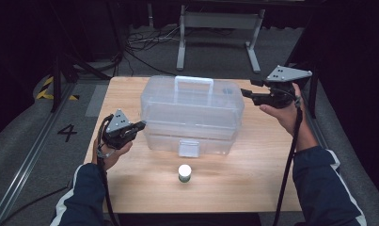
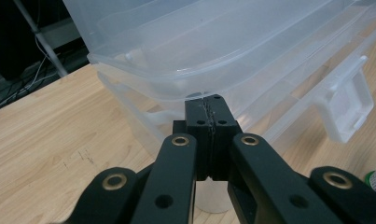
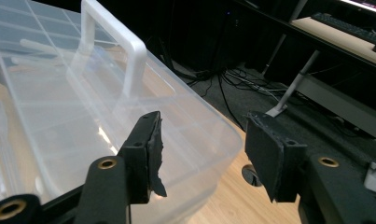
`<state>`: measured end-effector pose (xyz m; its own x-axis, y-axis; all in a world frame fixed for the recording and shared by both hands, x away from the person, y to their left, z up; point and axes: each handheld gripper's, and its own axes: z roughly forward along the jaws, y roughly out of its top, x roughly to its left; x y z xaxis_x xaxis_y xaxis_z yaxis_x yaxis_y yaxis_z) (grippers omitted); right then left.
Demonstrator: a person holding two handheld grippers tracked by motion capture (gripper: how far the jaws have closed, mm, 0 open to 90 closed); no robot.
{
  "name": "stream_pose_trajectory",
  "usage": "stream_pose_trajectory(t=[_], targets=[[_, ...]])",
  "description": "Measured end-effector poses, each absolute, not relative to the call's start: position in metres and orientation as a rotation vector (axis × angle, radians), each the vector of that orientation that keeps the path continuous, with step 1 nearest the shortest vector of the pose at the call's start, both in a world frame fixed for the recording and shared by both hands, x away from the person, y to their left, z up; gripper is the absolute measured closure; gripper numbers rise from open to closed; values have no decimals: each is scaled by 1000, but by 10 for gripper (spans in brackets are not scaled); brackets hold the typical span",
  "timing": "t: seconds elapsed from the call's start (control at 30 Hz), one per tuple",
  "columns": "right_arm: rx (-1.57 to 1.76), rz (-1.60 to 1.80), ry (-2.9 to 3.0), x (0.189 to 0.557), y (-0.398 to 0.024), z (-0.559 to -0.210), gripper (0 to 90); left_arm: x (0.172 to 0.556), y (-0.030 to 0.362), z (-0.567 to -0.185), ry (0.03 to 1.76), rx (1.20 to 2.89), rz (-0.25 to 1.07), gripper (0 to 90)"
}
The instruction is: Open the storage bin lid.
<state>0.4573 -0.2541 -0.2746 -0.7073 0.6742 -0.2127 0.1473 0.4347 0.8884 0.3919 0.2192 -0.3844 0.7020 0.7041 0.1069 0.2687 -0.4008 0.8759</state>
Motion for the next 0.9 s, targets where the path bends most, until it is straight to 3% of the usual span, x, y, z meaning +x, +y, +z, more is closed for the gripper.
stream_pose_trajectory(t=[0.3,0.57,0.67,0.9], targets=[[734,1241,2087,438,-282,-324,438,392,219,-383,751,1972,594,899],[711,1145,2166,426,-277,-373,413,393,217,-379,745,1962,594,898],[722,1139,2204,426,-273,-381,377,393,217,-378,744,1959,598,898],[665,1181,2162,420,-261,-387,412,394,217,-376,742,1973,590,898]])
